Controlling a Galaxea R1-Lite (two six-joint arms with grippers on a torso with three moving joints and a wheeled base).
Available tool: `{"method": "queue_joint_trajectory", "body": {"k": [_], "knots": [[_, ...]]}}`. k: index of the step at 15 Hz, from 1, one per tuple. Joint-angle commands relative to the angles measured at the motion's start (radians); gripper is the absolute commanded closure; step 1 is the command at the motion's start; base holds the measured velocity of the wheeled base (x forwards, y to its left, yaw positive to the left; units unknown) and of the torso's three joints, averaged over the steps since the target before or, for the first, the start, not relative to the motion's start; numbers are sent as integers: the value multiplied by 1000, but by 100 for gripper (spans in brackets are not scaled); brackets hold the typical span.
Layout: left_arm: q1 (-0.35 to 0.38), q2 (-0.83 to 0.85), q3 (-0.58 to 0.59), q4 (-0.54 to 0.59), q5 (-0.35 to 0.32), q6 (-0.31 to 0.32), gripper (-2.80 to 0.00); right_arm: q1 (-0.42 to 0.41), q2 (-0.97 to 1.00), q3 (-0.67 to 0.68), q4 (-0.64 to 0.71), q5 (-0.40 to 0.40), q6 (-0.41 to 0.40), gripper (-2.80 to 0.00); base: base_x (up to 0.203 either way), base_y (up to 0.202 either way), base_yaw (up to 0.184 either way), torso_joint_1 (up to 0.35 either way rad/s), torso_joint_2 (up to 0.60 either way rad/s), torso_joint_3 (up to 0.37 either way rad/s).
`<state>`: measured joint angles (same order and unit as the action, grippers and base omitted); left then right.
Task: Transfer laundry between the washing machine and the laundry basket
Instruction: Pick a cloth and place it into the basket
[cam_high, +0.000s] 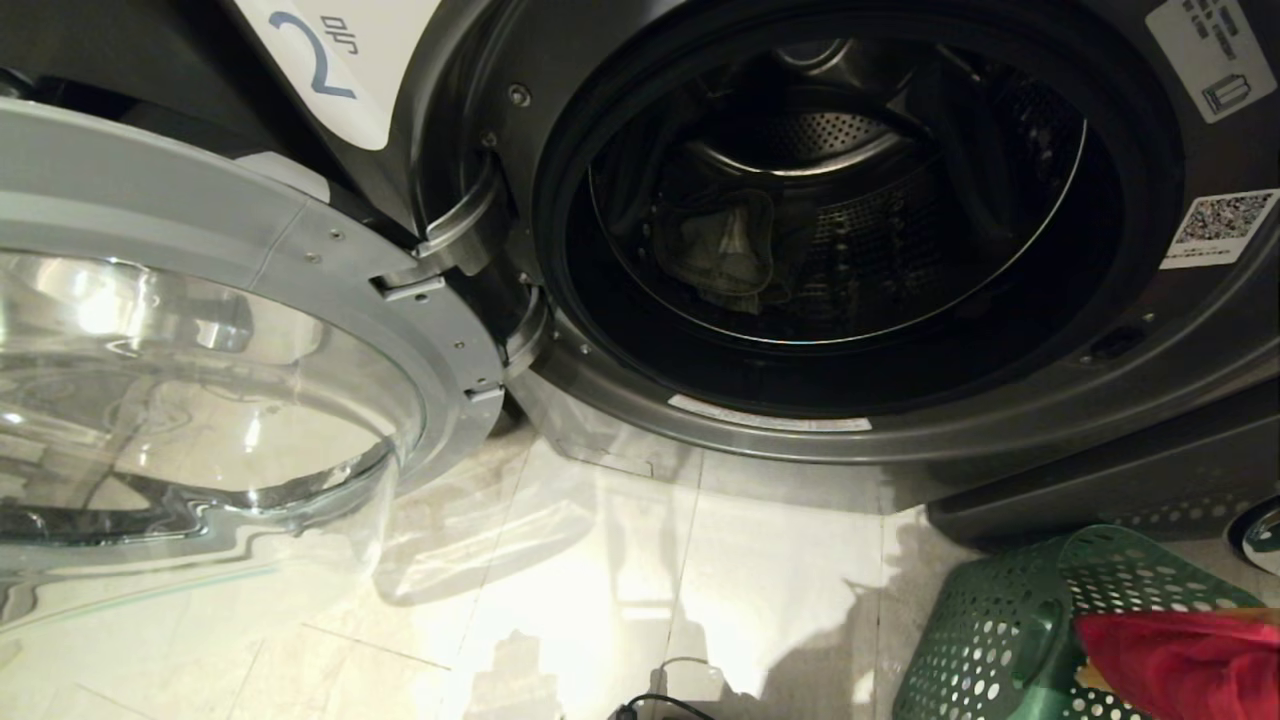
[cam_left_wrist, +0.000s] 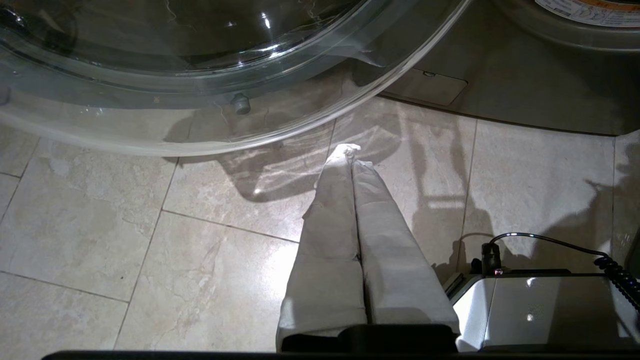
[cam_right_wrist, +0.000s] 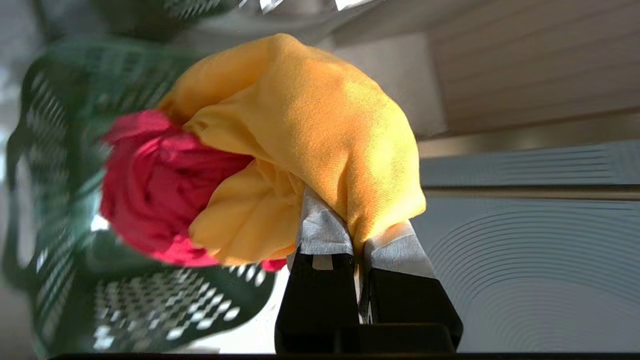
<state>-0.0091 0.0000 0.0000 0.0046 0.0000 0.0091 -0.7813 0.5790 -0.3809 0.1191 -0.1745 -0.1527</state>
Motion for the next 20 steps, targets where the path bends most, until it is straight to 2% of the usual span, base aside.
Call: {"method": "queue_joint_trajectory", "body": {"k": [1, 5, 10, 20], "knots": [[0, 2, 0, 0, 0, 0, 0, 0, 58, 55, -4, 56, 5, 0, 0, 0, 0, 0, 0, 0], [0, 2, 0, 0, 0, 0, 0, 4, 94, 114, -11, 81, 3, 0, 0, 0, 0, 0, 0, 0], [0, 2, 0, 0, 0, 0, 0, 8, 102, 247, -224, 107, 0, 0, 0, 0, 0, 0, 0, 0], [0, 2, 0, 0, 0, 0, 0, 8, 99, 255, -234, 112, -7, 0, 0, 0, 0, 0, 0, 0]]}}
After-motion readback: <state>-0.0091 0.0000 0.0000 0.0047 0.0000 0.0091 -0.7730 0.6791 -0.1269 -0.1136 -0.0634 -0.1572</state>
